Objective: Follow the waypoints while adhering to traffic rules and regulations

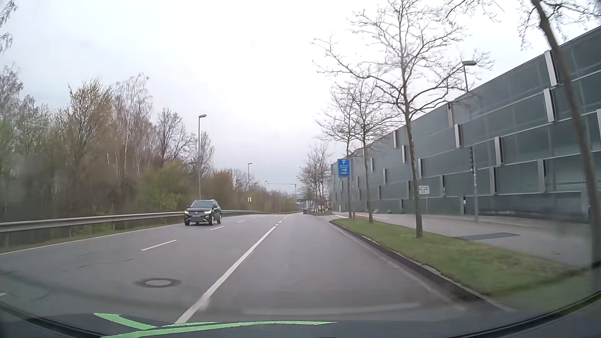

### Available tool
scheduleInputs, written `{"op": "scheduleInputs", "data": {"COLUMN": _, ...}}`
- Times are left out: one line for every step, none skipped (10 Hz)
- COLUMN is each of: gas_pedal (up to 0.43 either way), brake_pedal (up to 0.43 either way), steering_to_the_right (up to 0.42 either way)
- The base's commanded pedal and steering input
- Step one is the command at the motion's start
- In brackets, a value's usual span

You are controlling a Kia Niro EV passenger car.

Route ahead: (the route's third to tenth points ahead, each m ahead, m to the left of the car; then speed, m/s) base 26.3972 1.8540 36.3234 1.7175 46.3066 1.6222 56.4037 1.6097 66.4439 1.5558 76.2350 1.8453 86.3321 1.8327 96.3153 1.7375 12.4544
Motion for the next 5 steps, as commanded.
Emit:
{"op": "scheduleInputs", "data": {"gas_pedal": 0.059, "brake_pedal": 0.000, "steering_to_the_right": -0.003}}
{"op": "scheduleInputs", "data": {"gas_pedal": 0.067, "brake_pedal": 0.000, "steering_to_the_right": -0.002}}
{"op": "scheduleInputs", "data": {"gas_pedal": 0.067, "brake_pedal": 0.000, "steering_to_the_right": -0.003}}
{"op": "scheduleInputs", "data": {"gas_pedal": 0.087, "brake_pedal": 0.000, "steering_to_the_right": -0.003}}
{"op": "scheduleInputs", "data": {"gas_pedal": 0.087, "brake_pedal": 0.000, "steering_to_the_right": -0.003}}
